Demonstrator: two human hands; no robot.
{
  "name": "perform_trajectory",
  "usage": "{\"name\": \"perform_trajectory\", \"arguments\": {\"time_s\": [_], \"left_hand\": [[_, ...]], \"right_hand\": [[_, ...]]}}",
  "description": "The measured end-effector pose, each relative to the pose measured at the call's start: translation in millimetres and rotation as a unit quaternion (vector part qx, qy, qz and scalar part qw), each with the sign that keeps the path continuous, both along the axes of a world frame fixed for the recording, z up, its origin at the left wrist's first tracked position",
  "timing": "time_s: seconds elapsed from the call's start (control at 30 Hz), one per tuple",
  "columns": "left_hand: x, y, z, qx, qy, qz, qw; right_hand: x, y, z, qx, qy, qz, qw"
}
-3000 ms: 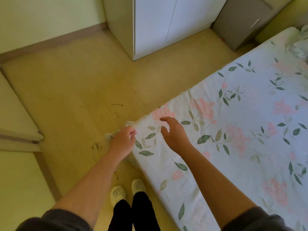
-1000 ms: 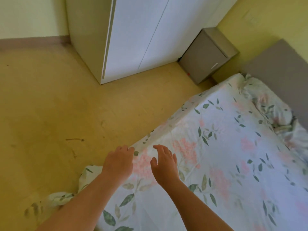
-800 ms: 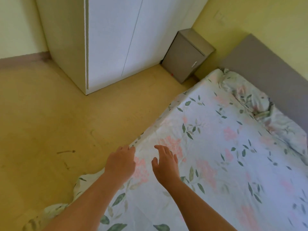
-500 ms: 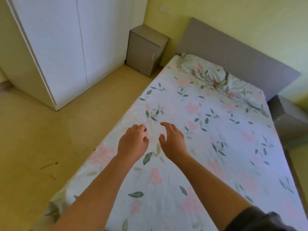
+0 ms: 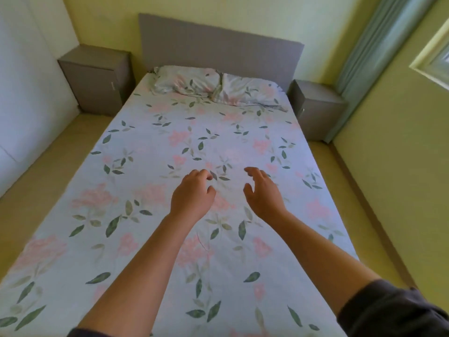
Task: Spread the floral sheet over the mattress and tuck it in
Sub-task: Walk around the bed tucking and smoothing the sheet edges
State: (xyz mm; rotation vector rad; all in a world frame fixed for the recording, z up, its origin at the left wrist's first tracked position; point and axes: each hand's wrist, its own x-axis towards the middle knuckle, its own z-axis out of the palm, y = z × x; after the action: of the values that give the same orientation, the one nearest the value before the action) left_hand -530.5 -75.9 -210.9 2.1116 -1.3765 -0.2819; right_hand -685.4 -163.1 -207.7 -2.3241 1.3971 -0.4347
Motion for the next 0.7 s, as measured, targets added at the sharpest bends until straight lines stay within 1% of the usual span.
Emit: {"name": "perform_trajectory", "arguments": {"time_s": [0.07,0.1,0.2,0.37,0.4,0.5,0.63,0.7], "left_hand": [[-40.7,-26.9,8.0,-0.006,-0.005,-0.022,1.0],[-74.5,-42.7,11.2,-0.01,-0.005,-0.031,0.999],[-146.2,-70.5,13.5,-0.015,0.016,-0.048,0.999],[-301.6,-126.2,-10.5,-0.015,0.04,-0.031,0.999],[-320.4,-130.8,-15.0,-0.013,0.046,-0.023,0.999],[-417.3,-164.8,-27.5,-0.011,0.062,-0.003,0.998],[-510.0,-227.1,-35.3,0.0,0.068,-0.02,0.997],[-537.4,-257.9,-37.3,0.002,0.063,-0.022,0.998]], "right_hand": [[-41.2,-16.6,3.2,0.0,-0.02,-0.02,1.0],[-74.1,-26.2,5.1,0.003,-0.032,-0.028,0.999],[-144.5,-49.8,11.6,-0.009,-0.053,-0.036,0.998],[-310.4,-107.3,8.0,-0.024,-0.087,-0.022,0.996],[-329.4,-111.4,6.1,-0.02,-0.094,-0.017,0.995],[-423.8,-144.2,7.9,-0.001,-0.091,0.015,0.996],[-517.8,-202.2,3.9,0.018,-0.09,-0.005,0.996],[-548.0,-232.4,-0.3,0.018,-0.088,-0.013,0.996]]}}
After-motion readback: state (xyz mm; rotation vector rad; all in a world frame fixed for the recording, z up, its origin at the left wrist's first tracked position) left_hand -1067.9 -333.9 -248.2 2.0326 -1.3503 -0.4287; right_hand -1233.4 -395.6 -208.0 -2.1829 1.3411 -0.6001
